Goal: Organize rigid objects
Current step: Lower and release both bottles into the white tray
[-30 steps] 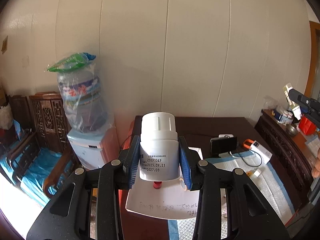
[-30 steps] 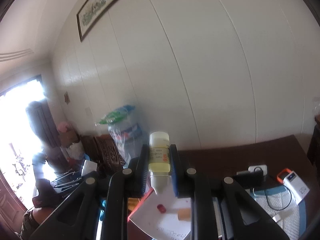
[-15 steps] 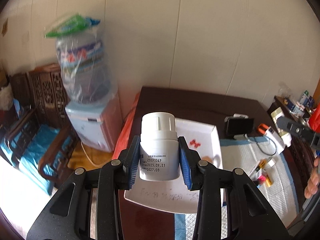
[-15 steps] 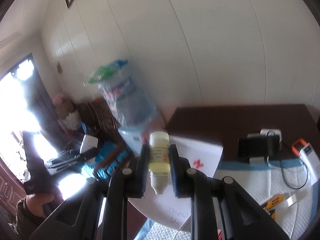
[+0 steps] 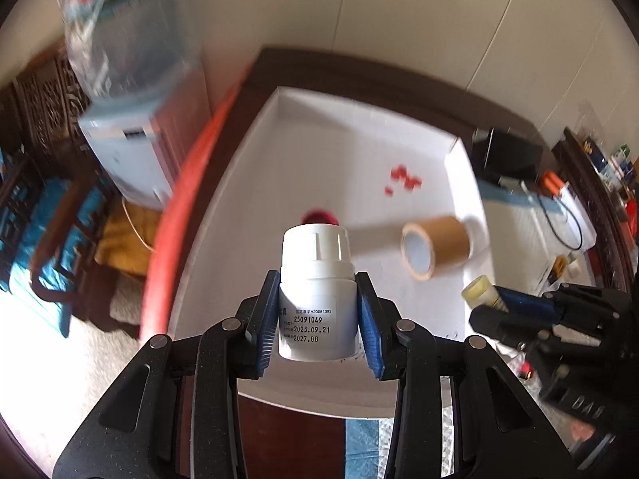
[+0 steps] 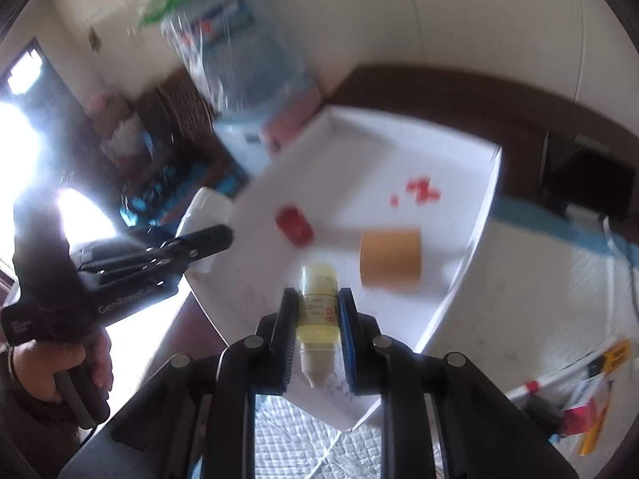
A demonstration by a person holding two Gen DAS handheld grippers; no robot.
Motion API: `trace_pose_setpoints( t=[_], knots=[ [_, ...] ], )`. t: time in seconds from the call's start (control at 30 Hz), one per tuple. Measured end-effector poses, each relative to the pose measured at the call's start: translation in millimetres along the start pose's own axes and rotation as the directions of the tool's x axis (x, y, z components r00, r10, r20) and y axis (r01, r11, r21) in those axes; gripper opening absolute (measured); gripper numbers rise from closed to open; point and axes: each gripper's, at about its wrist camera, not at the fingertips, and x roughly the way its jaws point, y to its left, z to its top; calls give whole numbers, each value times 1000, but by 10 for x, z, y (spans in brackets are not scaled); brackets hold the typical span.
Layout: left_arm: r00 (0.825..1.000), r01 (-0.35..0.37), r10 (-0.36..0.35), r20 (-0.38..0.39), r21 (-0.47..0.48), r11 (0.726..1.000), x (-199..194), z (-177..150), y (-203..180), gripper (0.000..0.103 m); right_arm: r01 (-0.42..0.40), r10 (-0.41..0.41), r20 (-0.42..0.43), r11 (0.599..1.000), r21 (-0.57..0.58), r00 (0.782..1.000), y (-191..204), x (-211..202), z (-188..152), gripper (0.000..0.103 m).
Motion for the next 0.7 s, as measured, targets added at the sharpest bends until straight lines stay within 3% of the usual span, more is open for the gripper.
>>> trace_pose_setpoints(
  t=[0.17,0.37,0.43,0.47,0.5,0.53,0.57,0.6,0.7],
  knots=[
    [999,2,-3,-42,-12,1000,224,-4,8,36,10,-10,-36,1000,-3,999,-39,116,-31,18],
    [998,-27,25,-53,-29,999,288,36,103,36,45,-45,-21,999,-15,999,-64,175,11,19],
    [998,-47,45,-52,-32,998,299,39,128,38,69,-69,-11,997,-24,998,-60,203,20,19],
    [998,-49,47,-51,-33,998,301,36,137,46,82,-82,-5,996,-28,997,-60,209,16,20],
    [998,-54,52,-42,-33,998,290,34,145,69,96,-96,-2,995,-31,995,-58,214,16,32],
    [998,-63,62,-26,-28,998,273,31,146,83,113,-113,0,993,-31,994,-56,226,14,59],
    [997,-75,75,0,-19,997,244,20,137,99,127,-127,3,991,-33,992,-52,229,13,75],
    [994,-100,101,43,-8,995,182,8,126,103,129,-129,11,991,-39,992,-42,223,8,94],
    [989,-128,130,72,-23,991,72,5,157,103,148,-145,50,987,-68,988,11,160,-8,103]
  ],
)
